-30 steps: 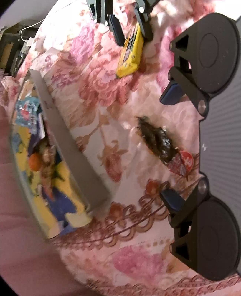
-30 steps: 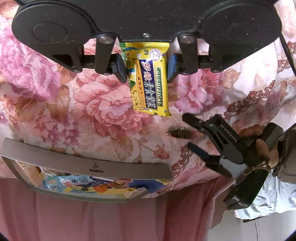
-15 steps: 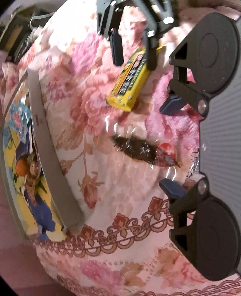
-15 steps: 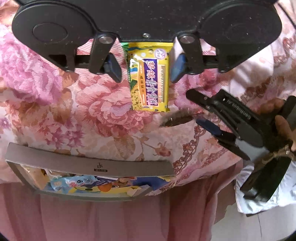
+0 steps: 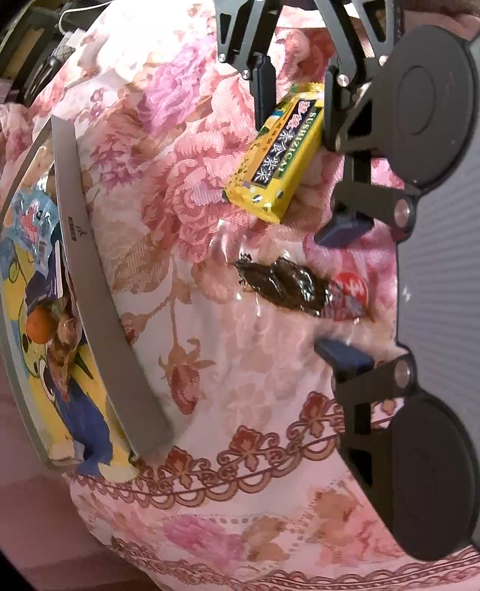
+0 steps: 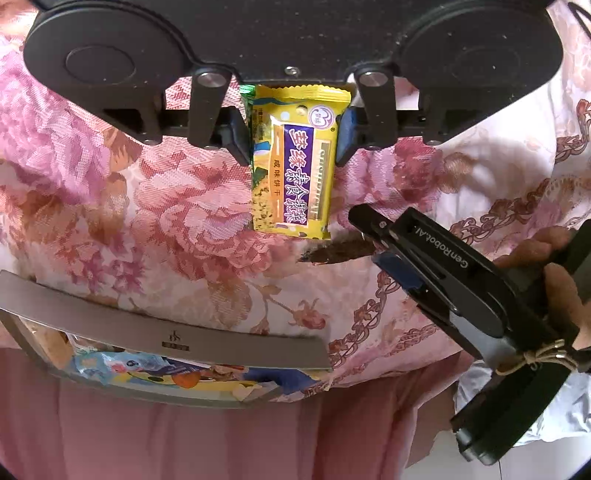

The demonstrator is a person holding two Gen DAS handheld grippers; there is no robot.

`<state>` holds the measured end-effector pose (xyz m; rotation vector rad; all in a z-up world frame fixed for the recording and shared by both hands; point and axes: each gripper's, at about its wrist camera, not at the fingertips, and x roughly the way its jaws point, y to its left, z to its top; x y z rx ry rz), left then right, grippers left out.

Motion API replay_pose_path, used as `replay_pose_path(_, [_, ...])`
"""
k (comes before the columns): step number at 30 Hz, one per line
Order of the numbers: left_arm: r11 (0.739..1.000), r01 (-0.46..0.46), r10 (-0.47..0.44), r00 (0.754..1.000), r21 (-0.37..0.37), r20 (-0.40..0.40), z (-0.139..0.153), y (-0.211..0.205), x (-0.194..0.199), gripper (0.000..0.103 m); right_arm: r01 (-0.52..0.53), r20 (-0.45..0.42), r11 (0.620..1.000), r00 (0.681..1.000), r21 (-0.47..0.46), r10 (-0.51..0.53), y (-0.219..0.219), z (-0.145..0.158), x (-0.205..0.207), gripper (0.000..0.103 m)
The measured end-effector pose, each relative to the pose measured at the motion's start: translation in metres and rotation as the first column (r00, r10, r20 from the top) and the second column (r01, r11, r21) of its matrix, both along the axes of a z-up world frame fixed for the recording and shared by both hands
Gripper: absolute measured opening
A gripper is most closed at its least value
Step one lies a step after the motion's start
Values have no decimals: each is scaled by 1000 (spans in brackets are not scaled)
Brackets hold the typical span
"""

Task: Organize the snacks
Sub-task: 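Grasp the wrapped dried-fish snack with the left gripper while the right gripper holds the yellow pack, then carry the dried-fish snack and yellow candy pack over the grey tray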

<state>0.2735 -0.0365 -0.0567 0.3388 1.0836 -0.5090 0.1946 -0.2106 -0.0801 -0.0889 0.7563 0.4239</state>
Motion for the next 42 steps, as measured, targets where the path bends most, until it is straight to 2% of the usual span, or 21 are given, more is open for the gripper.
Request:
replay_pose_path(7, [985, -170, 170, 985, -14, -16, 2, -3, -20, 52, 7, 11, 999, 1000, -44, -7, 2, 2, -7, 48])
replay_pose_path(14, [955, -295, 294, 955, -41, -22, 2, -13, -60, 51, -21, 107, 983, 993, -184, 41, 15, 3, -22, 48])
replay_pose_path(22, [912, -399, 405, 913, -99, 56, 2, -15, -87, 50, -29, 181, 957, 980, -288, 84, 19, 4, -32, 47])
replay_pose_path(27, [901, -421, 431, 898, -106, 95, 7, -14, -94, 50, -25, 221, 939, 969, -343, 106, 23, 3, -37, 47])
replay_pose_path(33, [911, -397, 411, 900, -114, 148, 19, -21, -98, 50, -6, 252, 939, 963, -344, 98, 22, 5, -38, 47])
replay_pose_path(42, [901, -404, 430, 880, -158, 200, 30, -22, -92, 50, 44, 350, 928, 932, -369, 95, 22, 12, -39, 47])
